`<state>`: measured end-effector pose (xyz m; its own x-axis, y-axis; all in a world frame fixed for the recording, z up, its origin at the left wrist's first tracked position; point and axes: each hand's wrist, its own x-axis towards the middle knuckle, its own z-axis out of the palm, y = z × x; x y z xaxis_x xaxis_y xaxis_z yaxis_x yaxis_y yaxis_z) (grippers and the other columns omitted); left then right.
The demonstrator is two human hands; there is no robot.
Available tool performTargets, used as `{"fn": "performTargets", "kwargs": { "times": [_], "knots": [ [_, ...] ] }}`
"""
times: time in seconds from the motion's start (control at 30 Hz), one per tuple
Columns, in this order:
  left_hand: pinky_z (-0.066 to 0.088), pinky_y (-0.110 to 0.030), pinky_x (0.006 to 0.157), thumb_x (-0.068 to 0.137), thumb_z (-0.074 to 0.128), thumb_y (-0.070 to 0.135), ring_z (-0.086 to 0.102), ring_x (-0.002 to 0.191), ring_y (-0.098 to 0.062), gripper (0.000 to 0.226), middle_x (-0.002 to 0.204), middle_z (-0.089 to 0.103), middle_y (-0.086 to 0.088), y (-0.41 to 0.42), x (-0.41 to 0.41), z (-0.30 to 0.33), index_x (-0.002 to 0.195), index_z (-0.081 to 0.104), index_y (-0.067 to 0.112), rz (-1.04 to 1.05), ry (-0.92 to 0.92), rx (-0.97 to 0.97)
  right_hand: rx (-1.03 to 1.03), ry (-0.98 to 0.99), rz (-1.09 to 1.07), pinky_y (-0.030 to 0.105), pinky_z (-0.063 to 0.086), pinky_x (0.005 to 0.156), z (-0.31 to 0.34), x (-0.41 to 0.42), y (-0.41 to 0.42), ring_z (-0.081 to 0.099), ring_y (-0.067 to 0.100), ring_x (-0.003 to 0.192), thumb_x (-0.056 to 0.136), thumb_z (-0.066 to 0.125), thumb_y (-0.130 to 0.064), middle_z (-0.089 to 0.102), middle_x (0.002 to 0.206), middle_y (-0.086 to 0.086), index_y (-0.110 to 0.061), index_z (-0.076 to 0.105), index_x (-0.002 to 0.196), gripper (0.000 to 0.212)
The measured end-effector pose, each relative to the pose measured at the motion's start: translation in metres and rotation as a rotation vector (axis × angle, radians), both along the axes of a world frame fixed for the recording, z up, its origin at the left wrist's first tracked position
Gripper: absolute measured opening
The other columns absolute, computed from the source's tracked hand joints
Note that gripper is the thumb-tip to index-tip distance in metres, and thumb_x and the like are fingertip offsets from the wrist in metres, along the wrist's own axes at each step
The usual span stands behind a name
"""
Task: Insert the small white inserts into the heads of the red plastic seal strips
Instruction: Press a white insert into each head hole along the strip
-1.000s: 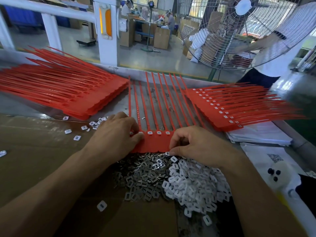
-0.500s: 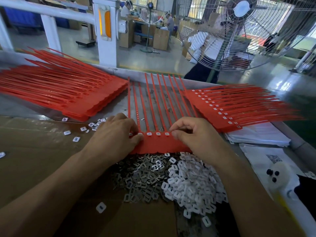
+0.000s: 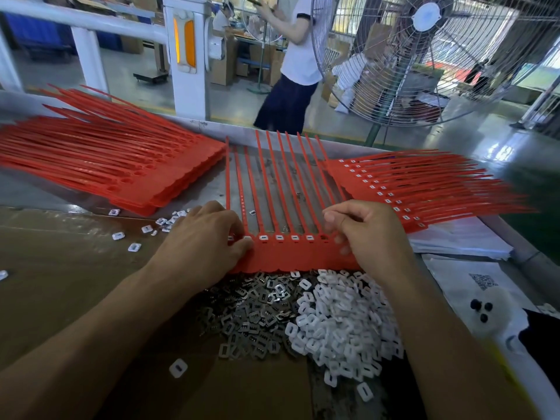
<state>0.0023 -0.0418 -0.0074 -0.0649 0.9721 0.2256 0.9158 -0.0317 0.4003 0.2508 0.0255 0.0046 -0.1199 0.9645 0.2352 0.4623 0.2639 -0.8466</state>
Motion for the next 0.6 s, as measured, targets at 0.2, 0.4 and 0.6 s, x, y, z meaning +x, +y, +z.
{"fn": "performTargets", "kwargs": {
  "times": [0.2,0.4,0.6],
  "knots": [
    [0.043,-0.036,0.099,0.091,0.061,0.055,0.05,0.114,-0.014,0.028,0.115,0.053,0.009,0.0,0.0,0.001,0.108,0.068,0.034,0.002,0.002,-0.01,-0.016,-0.057,-0.139,0.04,0.057,0.083,-0.006,0.015,0.014,0.063,0.006,0.075,0.099,0.064,-0.015,0.074,0.088,-0.007,-0.025,0.078,0.111,0.021],
    [0.042,-0.036,0.1,0.091,0.062,0.055,0.05,0.115,-0.014,0.028,0.116,0.054,0.009,0.0,0.001,0.001,0.109,0.068,0.034,0.004,0.002,-0.012,-0.059,-0.177,-0.149,0.034,0.054,0.074,-0.009,0.017,0.015,0.069,0.013,0.079,0.093,0.072,-0.018,0.075,0.089,-0.007,-0.03,0.074,0.091,0.012],
    [0.043,-0.038,0.1,0.091,0.062,0.054,0.051,0.114,-0.015,0.027,0.115,0.055,0.008,0.0,0.001,0.002,0.108,0.068,0.034,0.004,-0.006,-0.009,-0.069,-0.206,-0.095,0.029,0.05,0.075,-0.009,0.007,0.011,0.066,0.012,0.082,0.096,0.07,-0.018,0.072,0.091,-0.008,-0.027,0.078,0.098,0.012]
  ]
}}
